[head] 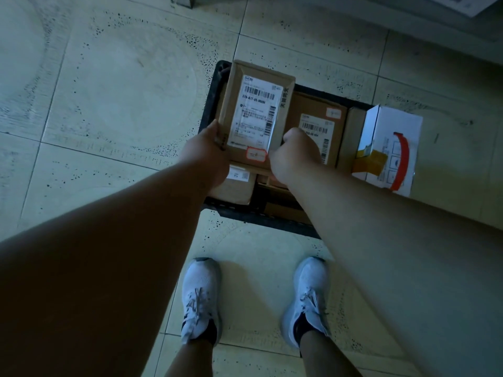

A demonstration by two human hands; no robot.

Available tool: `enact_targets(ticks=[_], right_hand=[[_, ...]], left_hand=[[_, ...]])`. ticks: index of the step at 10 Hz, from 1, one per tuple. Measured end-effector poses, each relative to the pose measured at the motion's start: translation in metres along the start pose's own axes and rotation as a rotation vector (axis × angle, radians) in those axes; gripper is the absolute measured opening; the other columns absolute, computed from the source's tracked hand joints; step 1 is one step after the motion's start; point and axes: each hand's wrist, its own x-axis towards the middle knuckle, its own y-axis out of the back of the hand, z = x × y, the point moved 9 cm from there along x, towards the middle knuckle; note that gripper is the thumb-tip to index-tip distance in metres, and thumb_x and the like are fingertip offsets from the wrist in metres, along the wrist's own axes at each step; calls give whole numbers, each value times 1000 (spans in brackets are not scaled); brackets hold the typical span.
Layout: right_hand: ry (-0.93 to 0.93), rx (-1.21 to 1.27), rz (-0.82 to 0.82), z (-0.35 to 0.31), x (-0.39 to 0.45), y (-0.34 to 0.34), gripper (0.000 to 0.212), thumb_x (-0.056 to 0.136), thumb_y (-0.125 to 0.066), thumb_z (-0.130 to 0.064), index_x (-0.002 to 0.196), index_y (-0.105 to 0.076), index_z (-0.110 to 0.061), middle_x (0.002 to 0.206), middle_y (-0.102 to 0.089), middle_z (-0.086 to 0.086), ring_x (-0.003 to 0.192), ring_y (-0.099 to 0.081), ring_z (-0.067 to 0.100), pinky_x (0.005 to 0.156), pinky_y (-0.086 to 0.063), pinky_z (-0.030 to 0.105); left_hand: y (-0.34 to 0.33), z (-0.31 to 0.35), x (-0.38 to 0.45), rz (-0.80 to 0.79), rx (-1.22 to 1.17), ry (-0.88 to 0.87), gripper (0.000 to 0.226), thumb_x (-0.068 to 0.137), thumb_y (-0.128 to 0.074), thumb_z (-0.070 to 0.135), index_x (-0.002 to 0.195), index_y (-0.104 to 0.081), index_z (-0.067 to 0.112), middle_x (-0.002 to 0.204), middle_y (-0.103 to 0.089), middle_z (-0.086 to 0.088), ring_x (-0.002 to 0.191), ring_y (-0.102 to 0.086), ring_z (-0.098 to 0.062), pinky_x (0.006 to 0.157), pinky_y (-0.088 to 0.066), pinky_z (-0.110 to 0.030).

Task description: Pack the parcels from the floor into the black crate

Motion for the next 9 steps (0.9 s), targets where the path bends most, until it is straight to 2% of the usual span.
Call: enact_targets(ticks=[1,2,3,4,5,7,8,9], right_hand=[[34,5,-1,-6,-1,-3,26,96,-56,-14,121,-53,-10,118,-61,12,108,-59,31,84,-50,34],[41,31,6,-11,0,-6,23,96,-53,-13,119,-53,-11,118,-61,12,108,-59,32,90,-52,40],[51,32,-2,-13,1,-10,22,97,-54,-16,118,-54,-11,116,-61,11,105,-60,32,86,-52,38],[76,37,-1,-12,0,-12,20,97,-56,-18,116,-55,-13,113,-62,9,101,-60,30,83,-52,37],[100,64,-35,-13,1,-17,20,95,-59,-20,114,-55,-15,109,-62,7,96,-62,28,78,-53,36],[93,71,-47,-13,7,-19,20,94,-60,-19,113,-55,-16,110,-62,6,98,-61,27,86,-54,39],[81,47,-71,-9,9,-20,24,94,-60,-20,117,-58,-17,114,-63,6,100,-60,27,88,-53,38],[136,2,-138,-12,-8,-15,32,97,-56,-26,127,-55,-16,110,-60,3,95,-56,23,81,-47,30]], left_hand=[[1,-6,5,10,33,16,63,95,-50,7,147,-38,39,125,-65,4,85,-62,-12,58,-49,-21],[6,-12,7,38,55,37,67,94,-49,8,151,-32,39,132,-63,3,77,-58,-6,50,-42,-16],[13,-8,3,126,63,1,67,92,-51,7,150,-34,35,126,-65,1,83,-55,-13,50,-34,-17],[17,-7,-1,195,69,-26,65,90,-51,4,144,-36,37,118,-66,1,82,-58,-14,48,-35,-19],[18,-10,-3,198,88,-42,64,88,-49,2,137,-41,43,116,-65,0,82,-60,-16,47,-36,-20],[22,-14,-5,169,183,-62,68,90,-48,12,143,-33,50,116,-60,-1,79,-54,-18,48,-34,-22],[17,-10,-7,85,229,-77,66,94,-47,18,147,-26,52,113,-53,-1,71,-54,-14,44,-39,-22],[29,7,-27,91,274,-116,72,91,-50,12,148,-24,46,126,-51,-7,84,-55,-17,54,-51,-29]])
